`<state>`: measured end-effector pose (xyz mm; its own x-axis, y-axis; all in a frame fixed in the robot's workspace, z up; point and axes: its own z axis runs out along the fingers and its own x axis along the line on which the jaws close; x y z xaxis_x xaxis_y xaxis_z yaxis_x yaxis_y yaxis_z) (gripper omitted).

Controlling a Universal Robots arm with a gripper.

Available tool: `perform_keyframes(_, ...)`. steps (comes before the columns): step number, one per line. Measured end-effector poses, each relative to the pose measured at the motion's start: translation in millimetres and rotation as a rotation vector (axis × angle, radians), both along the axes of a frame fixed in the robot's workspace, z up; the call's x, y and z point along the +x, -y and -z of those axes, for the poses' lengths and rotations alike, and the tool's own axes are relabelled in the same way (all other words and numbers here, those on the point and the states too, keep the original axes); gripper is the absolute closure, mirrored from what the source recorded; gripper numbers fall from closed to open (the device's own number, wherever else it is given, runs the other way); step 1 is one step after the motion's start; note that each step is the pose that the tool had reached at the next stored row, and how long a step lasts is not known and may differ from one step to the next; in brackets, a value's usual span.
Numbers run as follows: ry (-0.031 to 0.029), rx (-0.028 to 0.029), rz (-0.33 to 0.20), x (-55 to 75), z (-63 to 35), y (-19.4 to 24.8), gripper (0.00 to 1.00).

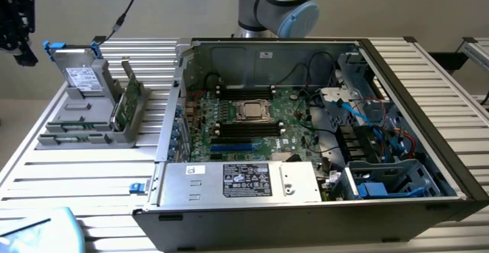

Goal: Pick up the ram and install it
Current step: 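Pick up the ram and move it above insertion slot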

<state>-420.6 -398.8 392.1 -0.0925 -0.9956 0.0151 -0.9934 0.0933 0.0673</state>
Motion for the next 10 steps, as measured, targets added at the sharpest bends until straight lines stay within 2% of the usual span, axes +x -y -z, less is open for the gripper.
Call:
perform_keyframes(7,0.005,0.0,-0.101,0.1,0.1,0.0,0.9)
perform_keyframes(10,0.0051,0.0001,-0.115,0.1,0.1,0.0,0.9)
